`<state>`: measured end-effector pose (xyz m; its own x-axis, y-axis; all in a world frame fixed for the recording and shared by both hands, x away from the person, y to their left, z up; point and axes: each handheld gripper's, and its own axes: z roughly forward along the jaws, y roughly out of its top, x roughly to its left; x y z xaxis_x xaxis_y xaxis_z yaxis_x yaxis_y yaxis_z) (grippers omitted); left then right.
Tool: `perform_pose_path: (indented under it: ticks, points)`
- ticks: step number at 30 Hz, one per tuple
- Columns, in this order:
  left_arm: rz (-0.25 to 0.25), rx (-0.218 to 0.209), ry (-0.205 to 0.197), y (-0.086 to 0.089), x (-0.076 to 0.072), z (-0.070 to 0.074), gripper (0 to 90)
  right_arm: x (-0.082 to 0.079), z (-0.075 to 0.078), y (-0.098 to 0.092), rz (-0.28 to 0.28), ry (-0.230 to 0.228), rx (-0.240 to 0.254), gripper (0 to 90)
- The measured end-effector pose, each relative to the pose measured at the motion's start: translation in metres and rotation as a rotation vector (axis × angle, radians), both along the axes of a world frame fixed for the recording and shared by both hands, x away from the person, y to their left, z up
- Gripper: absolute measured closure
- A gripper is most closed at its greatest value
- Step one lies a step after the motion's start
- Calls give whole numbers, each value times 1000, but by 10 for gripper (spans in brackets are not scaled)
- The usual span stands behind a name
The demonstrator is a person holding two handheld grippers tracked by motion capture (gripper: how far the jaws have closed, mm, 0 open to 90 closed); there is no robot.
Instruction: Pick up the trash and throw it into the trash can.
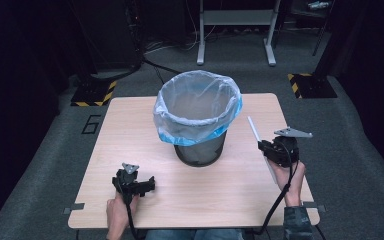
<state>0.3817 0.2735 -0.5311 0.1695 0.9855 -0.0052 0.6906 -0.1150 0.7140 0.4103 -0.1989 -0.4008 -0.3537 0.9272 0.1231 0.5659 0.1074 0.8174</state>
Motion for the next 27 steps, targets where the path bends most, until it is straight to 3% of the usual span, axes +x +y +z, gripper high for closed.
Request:
perform_pose_path:
  ticks: [16, 27]
  points:
    - [0, 0, 0, 0, 0, 0, 2, 0, 23, 0, 5, -60, -5, 795]
    - [-2, 1, 0, 0, 0, 0, 2, -1, 50, 4, 19, -133, -24, 796]
